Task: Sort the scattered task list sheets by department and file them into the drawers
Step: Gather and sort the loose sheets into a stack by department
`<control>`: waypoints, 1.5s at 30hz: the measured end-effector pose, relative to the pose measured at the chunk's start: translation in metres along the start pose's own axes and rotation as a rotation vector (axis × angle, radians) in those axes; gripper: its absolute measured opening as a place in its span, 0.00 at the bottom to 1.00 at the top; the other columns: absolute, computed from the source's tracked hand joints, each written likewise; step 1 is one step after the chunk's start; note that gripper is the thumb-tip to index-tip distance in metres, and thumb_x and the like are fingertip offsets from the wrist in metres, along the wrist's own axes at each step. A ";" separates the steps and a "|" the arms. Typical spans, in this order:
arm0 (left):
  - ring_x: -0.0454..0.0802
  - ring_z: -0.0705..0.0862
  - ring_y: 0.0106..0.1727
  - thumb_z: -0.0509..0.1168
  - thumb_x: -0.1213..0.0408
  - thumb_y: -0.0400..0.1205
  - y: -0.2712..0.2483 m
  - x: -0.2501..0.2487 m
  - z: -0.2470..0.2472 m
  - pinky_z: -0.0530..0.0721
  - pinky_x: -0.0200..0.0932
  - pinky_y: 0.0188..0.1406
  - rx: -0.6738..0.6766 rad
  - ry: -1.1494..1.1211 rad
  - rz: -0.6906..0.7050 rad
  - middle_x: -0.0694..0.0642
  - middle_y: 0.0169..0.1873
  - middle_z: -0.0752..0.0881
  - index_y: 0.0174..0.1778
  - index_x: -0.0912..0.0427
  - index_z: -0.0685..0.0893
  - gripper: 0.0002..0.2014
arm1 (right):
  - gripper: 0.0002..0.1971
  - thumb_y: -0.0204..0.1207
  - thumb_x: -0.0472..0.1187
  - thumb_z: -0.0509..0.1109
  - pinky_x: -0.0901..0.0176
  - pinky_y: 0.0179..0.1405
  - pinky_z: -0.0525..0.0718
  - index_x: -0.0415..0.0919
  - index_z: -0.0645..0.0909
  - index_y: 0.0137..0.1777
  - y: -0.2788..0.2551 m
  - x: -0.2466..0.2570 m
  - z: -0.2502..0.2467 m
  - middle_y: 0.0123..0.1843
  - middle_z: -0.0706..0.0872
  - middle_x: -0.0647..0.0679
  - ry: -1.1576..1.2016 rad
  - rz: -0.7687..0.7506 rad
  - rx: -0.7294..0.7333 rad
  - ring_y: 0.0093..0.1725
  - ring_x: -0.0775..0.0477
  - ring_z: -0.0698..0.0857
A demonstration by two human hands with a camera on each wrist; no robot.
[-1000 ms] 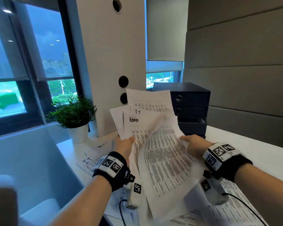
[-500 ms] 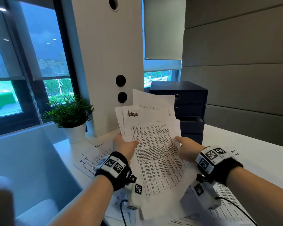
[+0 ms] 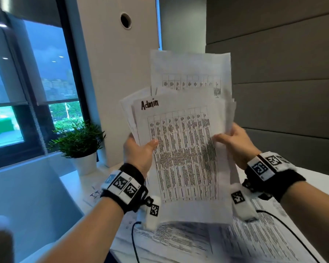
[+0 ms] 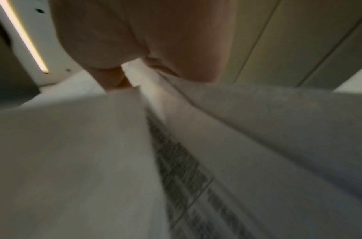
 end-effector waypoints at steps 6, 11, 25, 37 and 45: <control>0.39 0.86 0.53 0.80 0.66 0.67 -0.027 -0.036 0.020 0.86 0.31 0.46 0.064 -0.027 0.143 0.46 0.52 0.85 0.61 0.52 0.74 0.29 | 0.19 0.73 0.24 0.69 0.61 0.42 0.86 0.46 0.77 0.57 -0.031 0.030 -0.016 0.50 0.88 0.51 0.037 -0.177 -0.046 0.46 0.52 0.89; 0.35 0.85 0.48 0.80 0.69 0.64 -0.035 -0.032 0.022 0.84 0.26 0.39 0.108 -0.108 0.085 0.43 0.54 0.81 0.65 0.49 0.66 0.39 | 0.24 0.74 0.26 0.70 0.60 0.55 0.84 0.43 0.71 0.67 -0.043 0.021 -0.023 0.57 0.85 0.50 0.083 -0.182 -0.018 0.54 0.55 0.86; 0.35 0.85 0.41 0.77 0.69 0.72 -0.023 -0.010 0.010 0.83 0.36 0.46 0.094 0.123 -0.017 0.42 0.38 0.87 0.48 0.52 0.85 0.13 | 0.17 0.77 0.38 0.70 0.67 0.52 0.84 0.42 0.75 0.65 -0.041 0.084 -0.012 0.55 0.86 0.50 -0.010 -0.455 -0.002 0.50 0.60 0.86; 0.42 0.86 0.43 0.76 0.70 0.73 -0.018 -0.012 0.019 0.81 0.35 0.43 0.112 0.168 -0.037 0.49 0.43 0.88 0.57 0.58 0.85 0.17 | 0.06 0.77 0.43 0.71 0.61 0.46 0.82 0.51 0.90 0.43 -0.004 0.166 -0.057 0.40 0.89 0.54 -0.543 -0.456 -0.367 0.41 0.55 0.84; 0.50 0.87 0.44 0.75 0.71 0.73 -0.010 -0.005 -0.004 0.82 0.42 0.51 -0.019 0.149 -0.066 0.50 0.40 0.87 0.53 0.60 0.86 0.13 | 0.12 0.81 0.47 0.66 0.61 0.35 0.80 0.40 0.86 0.50 -0.018 0.175 -0.125 0.41 0.84 0.47 -0.190 -0.452 -0.751 0.39 0.51 0.82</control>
Point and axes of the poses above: each hand's wrist, its own y-axis towards the middle knuckle, its own z-axis out of the palm, x = y × z, the point moved 9 cm from there along y, towards the middle knuckle
